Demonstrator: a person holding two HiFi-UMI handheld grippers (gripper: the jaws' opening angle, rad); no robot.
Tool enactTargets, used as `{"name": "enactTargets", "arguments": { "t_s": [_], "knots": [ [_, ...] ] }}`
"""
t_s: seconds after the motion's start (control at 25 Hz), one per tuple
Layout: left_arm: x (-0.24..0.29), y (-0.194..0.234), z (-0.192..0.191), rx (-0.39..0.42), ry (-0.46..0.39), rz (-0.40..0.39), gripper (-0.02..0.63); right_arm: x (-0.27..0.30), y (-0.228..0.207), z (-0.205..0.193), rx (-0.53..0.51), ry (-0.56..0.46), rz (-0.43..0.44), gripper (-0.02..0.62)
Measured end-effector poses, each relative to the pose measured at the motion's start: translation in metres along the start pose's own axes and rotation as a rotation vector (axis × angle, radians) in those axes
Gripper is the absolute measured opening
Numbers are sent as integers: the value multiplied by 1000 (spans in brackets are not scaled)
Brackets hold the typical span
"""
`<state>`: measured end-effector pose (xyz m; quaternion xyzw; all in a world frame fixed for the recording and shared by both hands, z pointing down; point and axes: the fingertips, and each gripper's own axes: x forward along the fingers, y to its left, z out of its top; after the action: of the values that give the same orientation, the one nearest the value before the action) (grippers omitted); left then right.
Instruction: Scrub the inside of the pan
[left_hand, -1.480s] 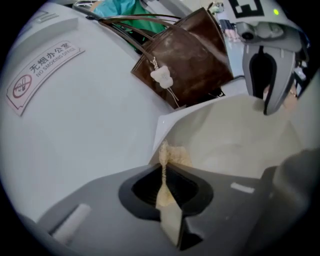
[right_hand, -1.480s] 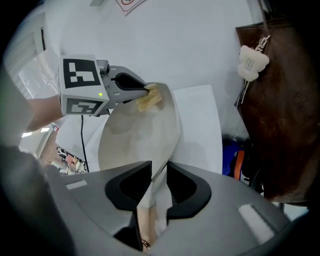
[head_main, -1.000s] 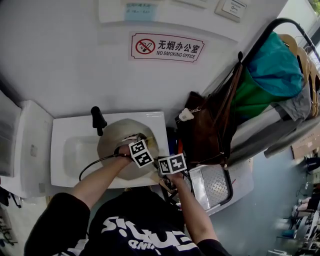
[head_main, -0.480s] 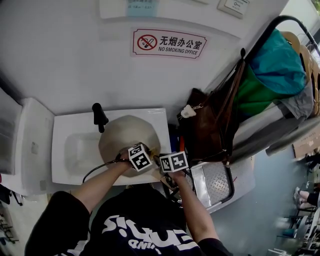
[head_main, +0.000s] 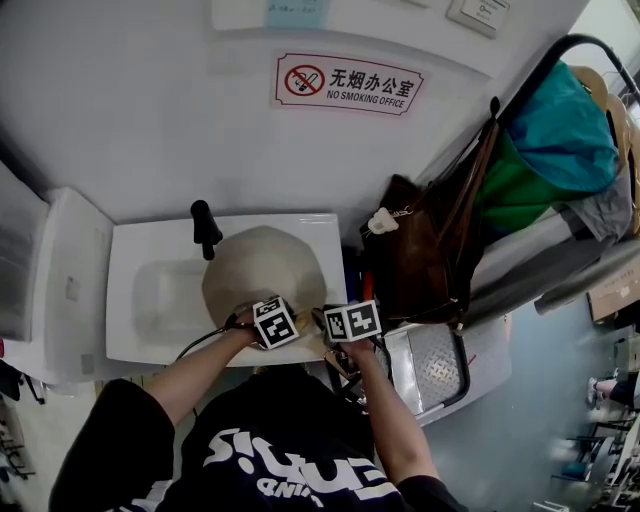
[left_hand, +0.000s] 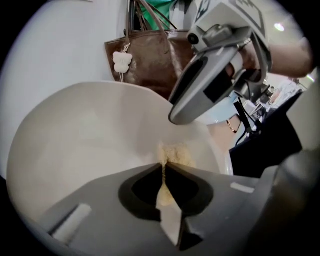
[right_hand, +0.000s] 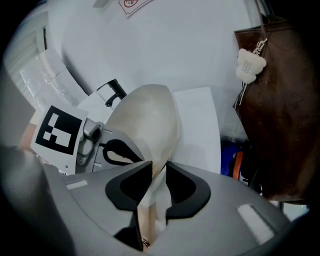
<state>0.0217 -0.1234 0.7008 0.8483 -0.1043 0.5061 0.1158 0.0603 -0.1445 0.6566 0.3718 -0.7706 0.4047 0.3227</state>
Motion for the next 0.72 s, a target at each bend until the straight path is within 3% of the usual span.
{"name": "enactTargets", "arguments": {
  "t_s": [0.16,0.44,0.72],
  "knots": [
    [2,0,-18,5,55,-19,18,0,0,0,-2,4,-4,95],
    [5,15,-60,85,212,12,18,-1,0,0,-1,6,2,95],
    [-6,38,-78,17,240,34,20,-1,0,-1,0,12,10,95]
  ]
}}
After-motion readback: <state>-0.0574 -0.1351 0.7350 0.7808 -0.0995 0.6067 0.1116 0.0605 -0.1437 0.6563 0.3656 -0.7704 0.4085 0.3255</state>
